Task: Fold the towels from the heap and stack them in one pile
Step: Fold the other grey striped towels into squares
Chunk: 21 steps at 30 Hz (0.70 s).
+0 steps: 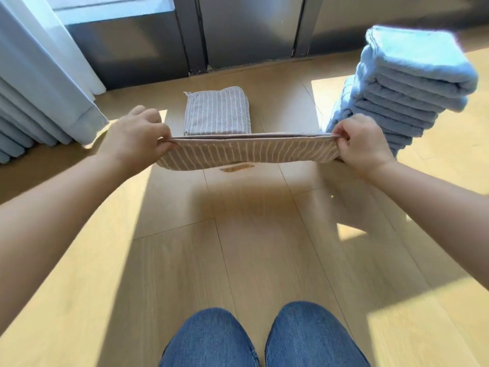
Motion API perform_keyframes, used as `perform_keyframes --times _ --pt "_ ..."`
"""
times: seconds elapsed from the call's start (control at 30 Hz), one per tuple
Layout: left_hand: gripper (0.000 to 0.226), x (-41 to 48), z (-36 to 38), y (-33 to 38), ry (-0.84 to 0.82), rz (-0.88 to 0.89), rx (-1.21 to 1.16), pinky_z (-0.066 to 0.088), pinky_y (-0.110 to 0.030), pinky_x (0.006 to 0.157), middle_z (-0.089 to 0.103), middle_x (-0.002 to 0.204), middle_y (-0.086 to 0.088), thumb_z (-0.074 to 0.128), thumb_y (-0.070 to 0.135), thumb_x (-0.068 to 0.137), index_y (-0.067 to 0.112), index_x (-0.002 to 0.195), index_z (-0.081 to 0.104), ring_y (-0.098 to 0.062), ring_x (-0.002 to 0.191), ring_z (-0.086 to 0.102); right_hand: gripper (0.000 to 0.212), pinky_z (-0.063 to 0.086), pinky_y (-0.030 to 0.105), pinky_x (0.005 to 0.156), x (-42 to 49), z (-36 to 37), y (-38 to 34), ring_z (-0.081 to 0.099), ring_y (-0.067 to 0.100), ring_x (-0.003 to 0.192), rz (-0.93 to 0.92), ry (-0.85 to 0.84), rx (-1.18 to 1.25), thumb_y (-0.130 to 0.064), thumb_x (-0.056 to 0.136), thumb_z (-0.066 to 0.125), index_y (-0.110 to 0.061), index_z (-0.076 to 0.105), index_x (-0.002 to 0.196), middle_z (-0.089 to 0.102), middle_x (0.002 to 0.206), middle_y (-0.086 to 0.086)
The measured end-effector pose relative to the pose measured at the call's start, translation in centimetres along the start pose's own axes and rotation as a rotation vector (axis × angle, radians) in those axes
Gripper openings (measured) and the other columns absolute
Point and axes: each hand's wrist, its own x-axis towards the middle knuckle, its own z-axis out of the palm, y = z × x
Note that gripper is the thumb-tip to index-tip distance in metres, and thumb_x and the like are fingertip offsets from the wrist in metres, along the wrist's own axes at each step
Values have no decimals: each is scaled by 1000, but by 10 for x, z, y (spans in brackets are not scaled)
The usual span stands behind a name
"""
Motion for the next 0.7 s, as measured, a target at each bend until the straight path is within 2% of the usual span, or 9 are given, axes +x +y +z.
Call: perform_keyframes --times 0.13,0.3,0.37,0.43,0.5,0.57,0.7 --pt "30 -13 14 2 -174 53 65 44 -38 69 60 93 -14 53 26 91 0 90 70 -30 96 53 22 32 41 90 -9 6 9 46 37 106 -33 -118 -128 -3 87 50 -2 68 101 61 103 19" --pt "44 -20 13 -1 -265 87 149 47 -36 77 61 95 -6 34 37 95 8 92 67 -24 98 54 25 28 38 92 -12 2 9 42 35 110 -48 -129 -122 -9 92 48 -7 67 109 59 108 17" --pt "43 -14 11 -1 -318 70 145 46 -34 80 61 100 -4 33 37 96 10 98 66 -21 101 54 27 29 39 92 -7 -1 6 41 35 111 -40 -130 -129 -11 93 45 -9 66 111 58 109 16" --pt "37 -10 11 0 -346 -14 30 46 -36 84 63 106 -6 39 33 96 10 106 65 -22 104 54 28 29 40 93 -2 -1 5 41 34 112 -21 -145 -153 -12 94 44 -10 65 112 57 112 15" --pt "30 -9 13 3 -288 -132 -149 45 -37 87 66 111 -12 45 22 95 8 113 65 -28 104 57 28 30 41 94 2 -1 5 43 33 112 12 -143 -145 -12 94 43 -12 65 112 58 113 13" --pt "27 -7 14 5 -161 -219 -250 44 -37 87 67 112 -15 49 14 93 8 114 65 -32 104 59 28 31 41 93 4 -1 5 46 33 112 43 -113 -113 -10 93 43 -11 65 110 60 112 13" --pt "23 -5 19 4 25 -206 -129 46 -42 77 69 101 -19 52 11 91 5 104 69 -39 96 59 27 31 40 89 2 -2 8 46 36 108 19 48 -78 -10 90 45 -6 67 106 61 107 17"
